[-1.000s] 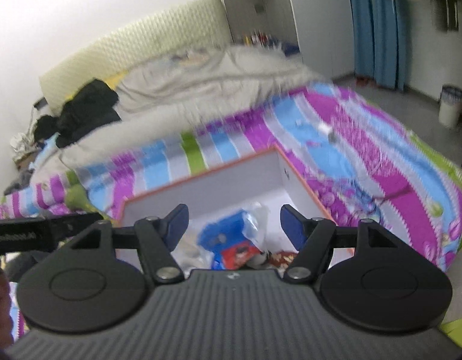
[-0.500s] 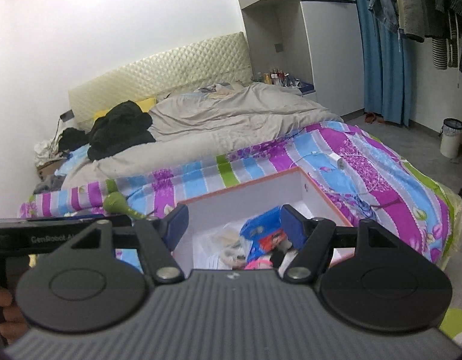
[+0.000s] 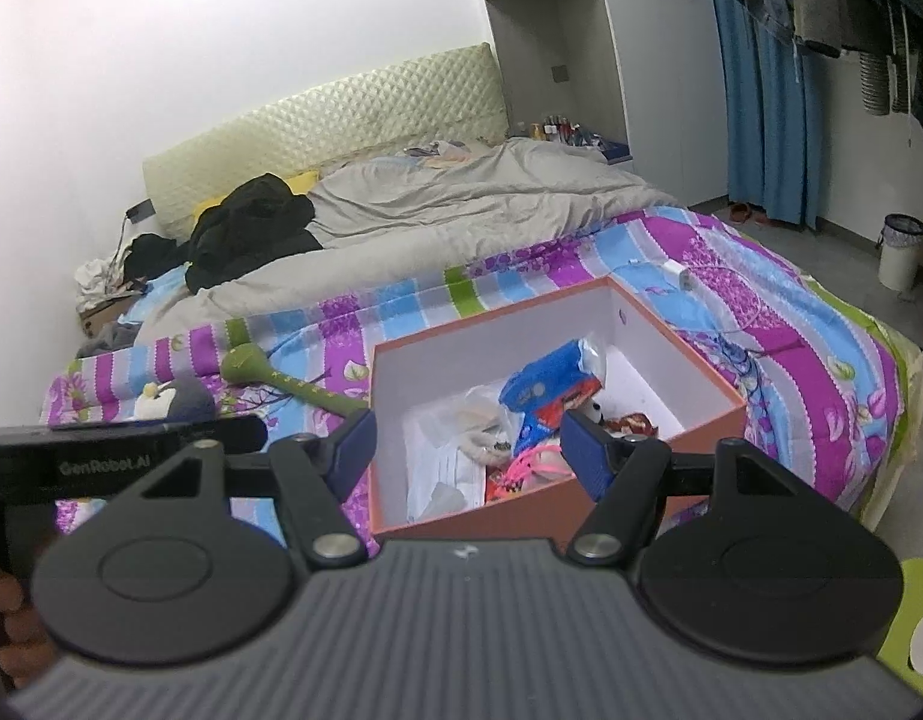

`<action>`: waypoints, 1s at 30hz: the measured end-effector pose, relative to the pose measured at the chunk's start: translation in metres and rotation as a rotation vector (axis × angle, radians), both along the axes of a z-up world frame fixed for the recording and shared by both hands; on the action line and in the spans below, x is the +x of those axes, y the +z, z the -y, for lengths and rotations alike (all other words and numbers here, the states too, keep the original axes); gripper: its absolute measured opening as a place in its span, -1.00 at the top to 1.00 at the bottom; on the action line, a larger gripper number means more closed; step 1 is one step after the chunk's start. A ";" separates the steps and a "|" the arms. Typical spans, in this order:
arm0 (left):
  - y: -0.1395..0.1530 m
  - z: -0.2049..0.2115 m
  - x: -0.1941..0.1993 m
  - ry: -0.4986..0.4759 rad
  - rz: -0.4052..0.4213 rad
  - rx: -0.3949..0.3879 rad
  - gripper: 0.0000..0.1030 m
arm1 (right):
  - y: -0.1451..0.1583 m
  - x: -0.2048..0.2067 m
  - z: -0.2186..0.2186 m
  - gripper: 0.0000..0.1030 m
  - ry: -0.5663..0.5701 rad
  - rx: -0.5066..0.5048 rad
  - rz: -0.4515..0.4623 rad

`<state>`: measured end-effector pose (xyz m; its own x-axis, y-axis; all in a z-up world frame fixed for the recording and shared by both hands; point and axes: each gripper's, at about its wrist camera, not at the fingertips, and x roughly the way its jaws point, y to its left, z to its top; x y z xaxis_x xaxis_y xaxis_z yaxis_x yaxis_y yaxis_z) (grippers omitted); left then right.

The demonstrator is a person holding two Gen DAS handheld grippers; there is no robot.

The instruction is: Organize soft objects

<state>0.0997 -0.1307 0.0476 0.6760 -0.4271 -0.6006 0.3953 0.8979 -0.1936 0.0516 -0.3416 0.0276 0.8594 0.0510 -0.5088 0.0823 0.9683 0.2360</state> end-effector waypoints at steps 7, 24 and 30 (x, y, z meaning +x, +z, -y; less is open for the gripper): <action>-0.016 -0.003 -0.010 0.000 -0.014 0.017 -0.06 | -0.013 -0.007 -0.009 -0.36 0.012 -0.034 -0.022; -0.016 -0.038 -0.030 0.038 0.005 0.029 -0.06 | -0.034 -0.019 -0.024 -0.36 0.013 -0.057 -0.051; -0.018 -0.044 -0.030 0.048 0.000 0.016 -0.06 | -0.029 -0.019 -0.026 -0.36 0.009 -0.052 -0.036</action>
<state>0.0699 -0.0872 0.0294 0.6954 -0.3842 -0.6073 0.3517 0.9189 -0.1786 0.0325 -0.3158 -0.0013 0.8400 0.0312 -0.5417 0.0810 0.9799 0.1821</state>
